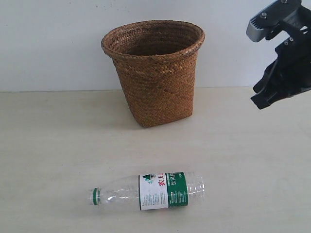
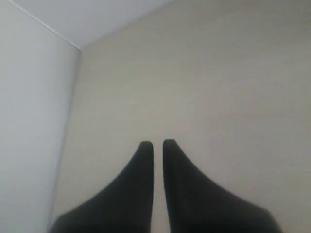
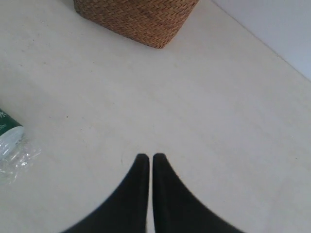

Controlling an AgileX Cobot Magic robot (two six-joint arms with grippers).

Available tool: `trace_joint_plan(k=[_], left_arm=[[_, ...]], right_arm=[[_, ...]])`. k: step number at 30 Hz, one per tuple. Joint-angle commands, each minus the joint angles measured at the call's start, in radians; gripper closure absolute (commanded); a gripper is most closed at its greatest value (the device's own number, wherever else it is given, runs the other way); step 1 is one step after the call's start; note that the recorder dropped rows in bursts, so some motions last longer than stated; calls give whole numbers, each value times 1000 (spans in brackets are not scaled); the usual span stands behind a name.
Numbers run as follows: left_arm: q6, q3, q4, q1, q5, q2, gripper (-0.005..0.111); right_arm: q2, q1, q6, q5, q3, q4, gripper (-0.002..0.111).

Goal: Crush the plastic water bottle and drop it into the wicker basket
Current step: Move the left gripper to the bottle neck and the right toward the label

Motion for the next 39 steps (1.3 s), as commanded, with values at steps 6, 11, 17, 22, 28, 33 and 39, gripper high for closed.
trace_joint_plan(k=[6, 11, 17, 22, 28, 33, 39], left_arm=[[1143, -8, -952, -116, -67, 3, 102], [1353, -71, -1232, -215, 30, 39, 102], [1599, -100, -1364, -345, 124, 133, 69], [1675, -100, -1365, -386, 135, 237, 28], [1769, -100, -1348, -386, 125, 347, 39], [1811, -101, -1348, -386, 101, 419, 38], [1848, -108, -1355, -386, 15, 505, 38]], right_arm=[[-2, 8, -96, 87, -7, 92, 108], [0, 53, -181, 125, -7, 161, 108], [0, 112, -204, 147, -7, 210, 108], [10, 153, -202, 147, -7, 243, 108], [87, 171, -202, 147, -7, 275, 108], [178, 171, -196, 148, -11, 302, 108], [300, 180, -198, 125, -11, 348, 108]])
